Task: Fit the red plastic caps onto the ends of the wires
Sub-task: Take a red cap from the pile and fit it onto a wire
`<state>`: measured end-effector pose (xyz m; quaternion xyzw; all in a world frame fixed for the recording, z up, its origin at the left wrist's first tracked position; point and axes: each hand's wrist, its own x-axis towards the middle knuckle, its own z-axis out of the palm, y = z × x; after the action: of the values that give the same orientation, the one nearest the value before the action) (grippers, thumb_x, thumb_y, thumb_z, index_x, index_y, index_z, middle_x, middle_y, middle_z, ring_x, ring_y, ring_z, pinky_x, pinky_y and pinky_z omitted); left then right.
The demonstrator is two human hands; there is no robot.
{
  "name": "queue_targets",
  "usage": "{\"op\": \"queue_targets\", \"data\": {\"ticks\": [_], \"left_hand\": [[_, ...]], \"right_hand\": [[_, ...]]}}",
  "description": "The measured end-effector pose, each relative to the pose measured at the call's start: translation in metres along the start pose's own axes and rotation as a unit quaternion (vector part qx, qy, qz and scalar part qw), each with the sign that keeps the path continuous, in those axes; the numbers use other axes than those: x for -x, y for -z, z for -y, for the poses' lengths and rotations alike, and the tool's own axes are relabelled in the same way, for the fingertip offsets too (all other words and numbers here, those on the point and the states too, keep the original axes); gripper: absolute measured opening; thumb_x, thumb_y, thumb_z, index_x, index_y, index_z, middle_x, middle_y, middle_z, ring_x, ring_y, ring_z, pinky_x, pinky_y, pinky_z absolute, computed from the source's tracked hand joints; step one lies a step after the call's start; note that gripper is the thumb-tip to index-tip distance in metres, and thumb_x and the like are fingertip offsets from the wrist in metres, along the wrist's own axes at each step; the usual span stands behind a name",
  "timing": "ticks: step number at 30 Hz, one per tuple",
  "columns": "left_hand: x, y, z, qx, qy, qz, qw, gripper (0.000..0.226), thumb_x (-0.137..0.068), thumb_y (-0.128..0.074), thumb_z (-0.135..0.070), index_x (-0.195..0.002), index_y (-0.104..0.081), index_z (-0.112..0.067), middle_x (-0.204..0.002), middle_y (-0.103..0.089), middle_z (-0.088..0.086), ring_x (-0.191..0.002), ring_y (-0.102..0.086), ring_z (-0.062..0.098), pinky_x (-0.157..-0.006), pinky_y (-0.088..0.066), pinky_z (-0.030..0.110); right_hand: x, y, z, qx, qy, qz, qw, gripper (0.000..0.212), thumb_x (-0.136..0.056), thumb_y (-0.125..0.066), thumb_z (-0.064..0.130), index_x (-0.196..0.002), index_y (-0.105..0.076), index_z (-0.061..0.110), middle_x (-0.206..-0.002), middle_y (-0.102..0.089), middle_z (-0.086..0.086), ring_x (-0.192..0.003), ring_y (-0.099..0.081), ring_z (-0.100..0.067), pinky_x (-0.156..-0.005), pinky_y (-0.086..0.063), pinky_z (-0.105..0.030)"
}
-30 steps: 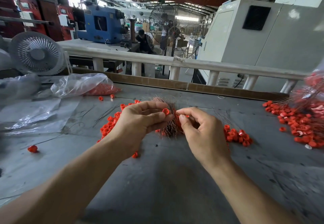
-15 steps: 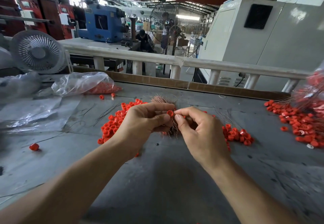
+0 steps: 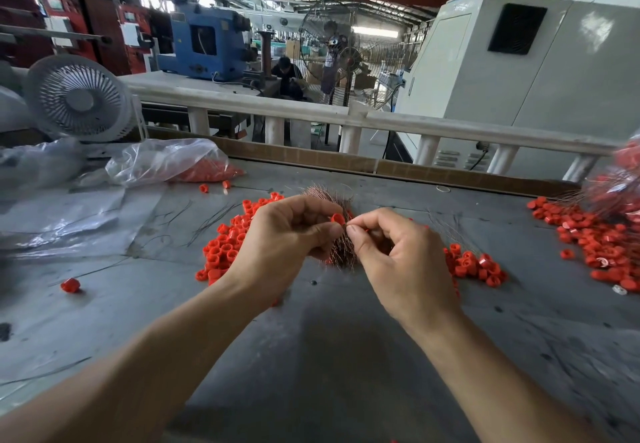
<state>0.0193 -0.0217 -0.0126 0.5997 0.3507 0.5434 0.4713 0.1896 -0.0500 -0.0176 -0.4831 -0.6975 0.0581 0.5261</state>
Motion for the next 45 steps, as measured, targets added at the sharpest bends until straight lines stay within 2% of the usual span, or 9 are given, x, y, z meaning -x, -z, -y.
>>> {"op": "queue_targets", "data": {"ticks": [5, 10, 17, 24, 30, 36, 39, 43, 45], "left_hand": [[0.001, 0.0, 0.0, -0.004, -0.006, -0.002, 1.0, 0.022, -0.084, -0.075, 0.003, -0.105, -0.073, -0.004, -0.074, -0.071, 0.001, -0.07, -0.068, 0.015, -0.069, -0.059, 0.026], [0.002, -0.001, -0.001, -0.001, -0.006, 0.001, 1.0, 0.023, -0.085, -0.073, 0.006, -0.106, -0.073, -0.001, -0.074, -0.071, 0.0, -0.071, -0.07, 0.015, -0.071, -0.06, 0.026], [0.002, -0.001, -0.004, 0.002, 0.003, 0.007, 1.0, 0.021, -0.09, -0.068, 0.004, -0.104, -0.076, -0.008, -0.085, -0.077, 0.014, -0.078, -0.074, 0.022, -0.076, -0.062, 0.03], [0.002, 0.001, -0.007, 0.029, 0.029, 0.025, 0.999, 0.019, -0.094, -0.063, 0.003, -0.102, -0.077, -0.007, -0.089, -0.077, 0.016, -0.081, -0.075, 0.021, -0.075, -0.062, 0.029], [0.002, 0.003, -0.008, 0.057, 0.053, 0.044, 0.996, 0.021, -0.093, -0.062, 0.008, -0.099, -0.076, -0.007, -0.095, -0.077, 0.018, -0.085, -0.075, 0.024, -0.081, -0.063, 0.034], [-0.002, 0.007, -0.006, 0.054, 0.072, 0.059, 0.994, 0.03, -0.091, -0.064, 0.006, -0.106, -0.078, -0.015, -0.088, -0.076, 0.013, -0.083, -0.076, 0.023, -0.075, -0.062, 0.03], [-0.003, 0.008, -0.005, 0.041, 0.079, 0.077, 0.993, 0.029, -0.092, -0.064, 0.005, -0.108, -0.08, -0.015, -0.094, -0.077, 0.018, -0.085, -0.075, 0.022, -0.076, -0.061, 0.028], [-0.003, 0.008, -0.006, 0.055, 0.079, 0.084, 0.992, 0.024, -0.094, -0.064, 0.002, -0.106, -0.08, -0.012, -0.095, -0.076, 0.019, -0.086, -0.075, 0.023, -0.078, -0.061, 0.03], [-0.003, 0.008, -0.007, 0.072, 0.077, 0.08, 0.991, 0.022, -0.094, -0.063, 0.002, -0.104, -0.079, -0.009, -0.093, -0.077, 0.017, -0.085, -0.075, 0.023, -0.078, -0.061, 0.03]], "right_hand": [[0.0, -0.001, 0.0, 0.02, 0.005, 0.015, 1.0, 0.009, -0.092, -0.074, 0.019, -0.085, -0.074, 0.024, -0.065, -0.065, 0.015, -0.063, -0.062, -0.006, -0.056, -0.045, -0.017], [0.0, -0.001, -0.001, 0.01, -0.003, 0.007, 1.0, 0.011, -0.093, -0.074, 0.02, -0.083, -0.074, 0.025, -0.065, -0.065, 0.015, -0.064, -0.062, -0.004, -0.055, -0.041, -0.012], [0.0, -0.002, -0.005, 0.012, -0.009, 0.009, 1.0, 0.009, -0.093, -0.074, 0.021, -0.084, -0.074, 0.024, -0.065, -0.067, 0.012, -0.064, -0.063, -0.008, -0.058, -0.049, -0.027], [-0.001, 0.001, -0.007, 0.004, -0.005, 0.013, 1.0, 0.009, -0.093, -0.074, 0.021, -0.086, -0.074, 0.026, -0.068, -0.068, 0.013, -0.068, -0.065, -0.007, -0.057, -0.049, -0.023], [-0.001, 0.002, -0.01, -0.013, -0.012, 0.019, 1.0, 0.005, -0.093, -0.074, 0.022, -0.091, -0.075, 0.027, -0.074, -0.071, 0.014, -0.071, -0.068, -0.007, -0.064, -0.052, -0.032], [-0.002, 0.005, -0.009, -0.013, -0.005, 0.035, 0.999, 0.009, -0.092, -0.073, 0.023, -0.092, -0.074, 0.032, -0.077, -0.07, 0.019, -0.074, -0.067, -0.007, -0.063, -0.051, -0.023], [-0.003, 0.006, -0.009, -0.007, -0.001, 0.041, 0.999, 0.01, -0.093, -0.07, 0.024, -0.092, -0.073, 0.034, -0.076, -0.069, 0.018, -0.073, -0.066, -0.007, -0.062, -0.047, -0.017], [-0.003, 0.007, -0.01, -0.02, -0.004, 0.057, 0.998, 0.016, -0.096, -0.06, 0.025, -0.1, -0.071, 0.035, -0.079, -0.068, 0.016, -0.075, -0.066, -0.007, -0.064, -0.049, -0.02], [-0.004, 0.007, -0.01, -0.026, -0.003, 0.062, 0.998, 0.02, -0.098, -0.059, 0.021, -0.102, -0.072, 0.035, -0.082, -0.069, 0.018, -0.078, -0.066, -0.006, -0.066, -0.049, -0.016]]}}
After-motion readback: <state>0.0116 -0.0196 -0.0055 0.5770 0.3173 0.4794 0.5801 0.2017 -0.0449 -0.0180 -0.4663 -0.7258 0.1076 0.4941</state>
